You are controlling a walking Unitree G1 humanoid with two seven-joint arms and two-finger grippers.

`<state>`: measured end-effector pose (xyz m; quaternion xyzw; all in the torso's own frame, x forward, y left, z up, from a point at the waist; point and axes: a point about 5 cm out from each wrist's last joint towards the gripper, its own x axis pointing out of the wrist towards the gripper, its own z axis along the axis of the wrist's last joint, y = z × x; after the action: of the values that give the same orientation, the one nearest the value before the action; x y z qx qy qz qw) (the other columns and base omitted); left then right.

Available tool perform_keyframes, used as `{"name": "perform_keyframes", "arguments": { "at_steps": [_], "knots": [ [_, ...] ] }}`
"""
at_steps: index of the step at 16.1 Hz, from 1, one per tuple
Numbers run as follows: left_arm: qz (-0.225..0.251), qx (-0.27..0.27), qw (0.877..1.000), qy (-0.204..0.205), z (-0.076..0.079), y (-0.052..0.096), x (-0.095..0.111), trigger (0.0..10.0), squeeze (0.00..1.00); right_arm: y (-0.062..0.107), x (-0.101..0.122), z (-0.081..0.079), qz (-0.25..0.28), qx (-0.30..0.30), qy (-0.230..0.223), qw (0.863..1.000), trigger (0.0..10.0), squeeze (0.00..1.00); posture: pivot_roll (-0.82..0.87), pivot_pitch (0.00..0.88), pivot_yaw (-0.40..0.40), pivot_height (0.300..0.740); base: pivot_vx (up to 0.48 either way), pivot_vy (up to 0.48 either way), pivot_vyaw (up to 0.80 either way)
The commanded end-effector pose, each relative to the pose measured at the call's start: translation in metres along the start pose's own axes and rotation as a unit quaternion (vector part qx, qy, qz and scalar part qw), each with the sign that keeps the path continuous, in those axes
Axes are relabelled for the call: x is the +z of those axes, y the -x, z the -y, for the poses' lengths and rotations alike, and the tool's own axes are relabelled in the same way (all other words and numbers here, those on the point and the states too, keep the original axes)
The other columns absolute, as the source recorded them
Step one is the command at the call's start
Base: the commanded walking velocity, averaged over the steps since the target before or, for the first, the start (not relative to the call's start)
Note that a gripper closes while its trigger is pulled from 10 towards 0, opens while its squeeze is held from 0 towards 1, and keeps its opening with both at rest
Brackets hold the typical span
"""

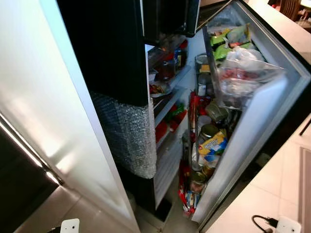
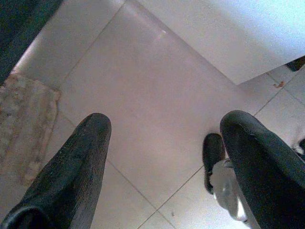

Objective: Restocking fridge

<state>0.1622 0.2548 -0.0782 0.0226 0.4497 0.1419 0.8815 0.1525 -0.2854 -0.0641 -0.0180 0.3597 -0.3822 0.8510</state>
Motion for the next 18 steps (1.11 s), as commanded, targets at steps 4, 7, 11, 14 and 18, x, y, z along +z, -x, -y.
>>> {"name": "perform_keyframes", "arguments": {
  "at_steps": [4,7,11,14,18],
  "knots": [
    [-0.005,0.008,1.000,-0.007,-0.005,0.001,-0.004,10.0,0.00,-0.005,0.028,-0.008,0.068,0.053,0.009,0.996,10.0,0.00,-0.03,0.000,0.021,0.740,0.000,0.000,0.00],
    [-0.004,0.009,1.000,-0.006,-0.005,0.001,-0.004,10.0,0.00,-0.005,0.038,-0.013,0.096,0.083,0.025,0.992,10.0,0.00,-0.02,0.000,0.021,0.740,0.000,0.000,0.00],
    [-0.004,0.008,1.000,-0.008,-0.005,0.001,-0.004,10.0,0.00,-0.011,0.079,-0.013,0.166,0.104,0.016,0.980,10.0,0.00,-0.03,0.000,0.020,0.740,0.000,0.000,0.00],
    [-0.004,0.006,1.000,-0.007,-0.004,0.001,-0.004,10.0,0.00,-0.011,0.104,-0.016,0.209,0.113,0.007,0.971,10.0,0.00,-0.02,0.000,0.017,0.740,0.000,0.000,0.00],
    [-0.003,0.007,1.000,-0.008,-0.004,0.001,-0.004,10.0,0.00,-0.008,0.133,-0.025,0.254,0.135,-0.016,0.958,10.0,0.00,-0.02,0.000,0.023,0.740,0.000,0.000,0.00]
  ]
}}
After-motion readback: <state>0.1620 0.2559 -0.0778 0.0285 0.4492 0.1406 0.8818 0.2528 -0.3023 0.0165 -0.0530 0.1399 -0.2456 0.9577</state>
